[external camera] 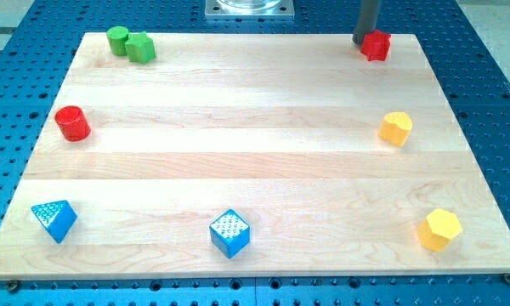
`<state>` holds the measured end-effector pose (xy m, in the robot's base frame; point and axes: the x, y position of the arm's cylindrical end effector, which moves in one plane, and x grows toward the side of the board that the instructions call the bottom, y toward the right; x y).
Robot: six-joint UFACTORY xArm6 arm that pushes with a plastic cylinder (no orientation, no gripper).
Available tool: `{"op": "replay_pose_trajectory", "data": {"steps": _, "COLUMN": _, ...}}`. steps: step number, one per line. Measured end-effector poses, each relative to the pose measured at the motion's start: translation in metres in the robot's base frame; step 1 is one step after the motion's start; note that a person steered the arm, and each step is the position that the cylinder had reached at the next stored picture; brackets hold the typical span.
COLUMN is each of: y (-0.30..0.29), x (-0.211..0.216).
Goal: Push the red star slightly down
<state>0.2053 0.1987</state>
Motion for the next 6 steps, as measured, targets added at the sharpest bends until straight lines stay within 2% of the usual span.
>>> {"op": "replay_pose_trajectory", "data": {"steps": 3, "y": 0.042, "x": 0.027}}
{"op": "replay_pose_trajectory", "data": {"steps": 4, "y": 0.069, "x": 0.026}}
{"op": "replay_pose_trajectory", "data": {"steps": 6, "y": 0.081, "x": 0.0}}
